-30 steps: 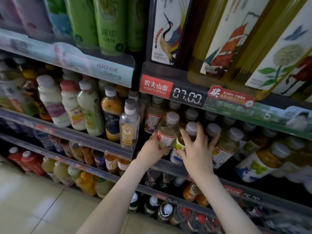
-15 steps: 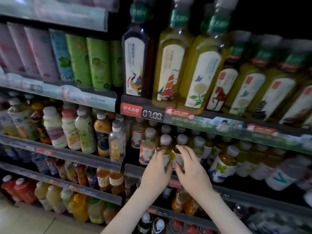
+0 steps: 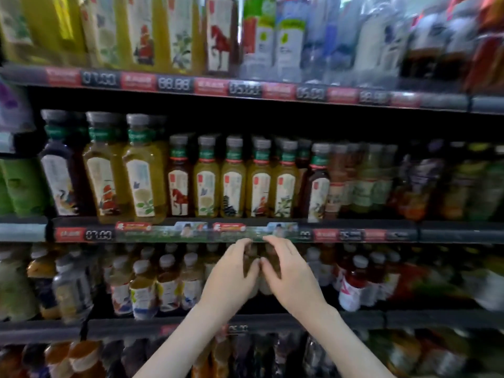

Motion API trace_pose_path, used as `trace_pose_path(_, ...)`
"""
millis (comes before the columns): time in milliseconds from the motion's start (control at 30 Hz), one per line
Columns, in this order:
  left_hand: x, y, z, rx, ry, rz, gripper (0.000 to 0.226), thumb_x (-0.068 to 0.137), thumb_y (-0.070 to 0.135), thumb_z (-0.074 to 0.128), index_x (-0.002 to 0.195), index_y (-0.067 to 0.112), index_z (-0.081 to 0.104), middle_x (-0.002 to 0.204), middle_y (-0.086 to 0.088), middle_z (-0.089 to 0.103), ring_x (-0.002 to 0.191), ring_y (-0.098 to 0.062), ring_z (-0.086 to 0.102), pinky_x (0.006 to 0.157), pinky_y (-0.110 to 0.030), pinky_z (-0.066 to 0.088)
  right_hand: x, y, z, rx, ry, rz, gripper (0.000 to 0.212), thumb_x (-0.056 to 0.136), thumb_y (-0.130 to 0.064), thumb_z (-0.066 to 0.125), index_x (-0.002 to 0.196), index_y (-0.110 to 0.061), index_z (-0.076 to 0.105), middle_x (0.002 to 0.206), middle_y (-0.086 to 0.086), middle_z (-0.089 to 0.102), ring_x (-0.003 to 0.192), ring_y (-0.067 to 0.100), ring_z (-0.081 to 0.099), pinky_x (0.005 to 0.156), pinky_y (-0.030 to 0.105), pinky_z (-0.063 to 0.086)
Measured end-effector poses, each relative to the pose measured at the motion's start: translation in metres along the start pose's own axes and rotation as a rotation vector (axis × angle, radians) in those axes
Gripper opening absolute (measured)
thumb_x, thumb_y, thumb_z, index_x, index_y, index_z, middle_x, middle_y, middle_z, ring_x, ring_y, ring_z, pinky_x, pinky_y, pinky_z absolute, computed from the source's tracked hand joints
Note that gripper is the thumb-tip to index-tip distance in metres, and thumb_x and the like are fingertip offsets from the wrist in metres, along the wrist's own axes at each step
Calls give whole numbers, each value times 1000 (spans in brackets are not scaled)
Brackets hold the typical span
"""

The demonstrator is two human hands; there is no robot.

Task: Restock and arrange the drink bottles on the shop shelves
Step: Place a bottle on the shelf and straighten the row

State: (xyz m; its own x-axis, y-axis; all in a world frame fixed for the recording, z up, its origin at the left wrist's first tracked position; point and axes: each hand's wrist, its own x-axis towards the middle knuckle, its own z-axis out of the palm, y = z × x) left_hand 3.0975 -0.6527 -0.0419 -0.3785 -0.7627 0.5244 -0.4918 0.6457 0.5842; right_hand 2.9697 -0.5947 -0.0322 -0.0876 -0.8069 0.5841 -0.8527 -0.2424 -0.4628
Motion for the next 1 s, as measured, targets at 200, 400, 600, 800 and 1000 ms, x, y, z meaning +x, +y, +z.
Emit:
trace_pose_path(200,2,93,68,-45,-82,87,43,94,28,54,135,24,45,131,8,53,116,-5,51,92,-9,35,-42,65,-87,-4,58,83,44,94,-18,57,137,-19,46,130,-13,47,121,0,45,97,1,28)
trace_pose_path(400,21,152,123,-61,-184,225,44,93,30,55,136,27,44,132,12,51,117,-2,50,93,-9,35,-67,116,-156,-42,105,190,45,97,-22,52,140,-25,41,134,-14,44,121,0,45,99,14,38)
trace_pose_path(600,43,195,178,-92,-268,397,42,93,31,55,133,26,45,129,12,53,115,-1,50,87,-6,32,-96,159,-200,-110,233,321,46,96,-23,53,140,-28,40,132,-16,44,114,-1,49,95,17,44)
trace_pose_path(800,33,242,237,-128,-404,459,47,96,37,49,140,25,37,135,9,48,117,-5,50,89,-15,41,-134,203,-252,-173,268,458,45,98,-28,49,141,-32,36,137,-19,39,119,0,46,89,15,44)
trace_pose_path(1000,25,298,289,-113,-398,482,50,96,38,48,141,23,35,138,8,46,122,-6,49,93,-17,42,-169,258,-309,-169,300,509,44,98,-29,50,140,-32,37,137,-16,39,116,7,50,84,24,53)
